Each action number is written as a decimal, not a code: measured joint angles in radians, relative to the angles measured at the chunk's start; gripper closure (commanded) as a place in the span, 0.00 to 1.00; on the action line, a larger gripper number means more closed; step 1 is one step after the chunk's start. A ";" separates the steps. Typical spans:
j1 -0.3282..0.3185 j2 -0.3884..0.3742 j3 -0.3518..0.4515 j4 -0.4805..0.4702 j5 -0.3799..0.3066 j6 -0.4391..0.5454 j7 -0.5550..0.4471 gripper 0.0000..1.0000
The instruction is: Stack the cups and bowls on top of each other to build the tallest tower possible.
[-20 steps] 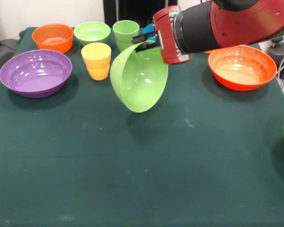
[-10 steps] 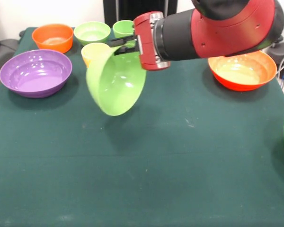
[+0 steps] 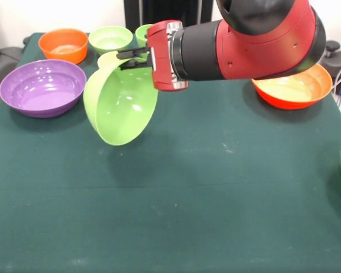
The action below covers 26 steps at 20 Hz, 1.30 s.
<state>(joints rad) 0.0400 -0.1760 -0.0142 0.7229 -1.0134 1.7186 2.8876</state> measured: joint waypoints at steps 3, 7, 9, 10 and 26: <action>0.006 0.021 -0.008 -0.029 0.000 0.000 0.000 1.00; 0.025 0.059 -0.026 -0.081 -0.003 0.000 0.000 1.00; 0.035 0.077 -0.033 -0.107 -0.006 0.000 -0.001 1.00; 0.042 0.089 -0.037 -0.125 -0.007 0.000 -0.003 1.00; 0.117 0.255 -0.119 -0.357 -0.009 0.090 -0.040 1.00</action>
<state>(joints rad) 0.1566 0.0793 -0.1330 0.3662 -1.0221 1.8087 2.8481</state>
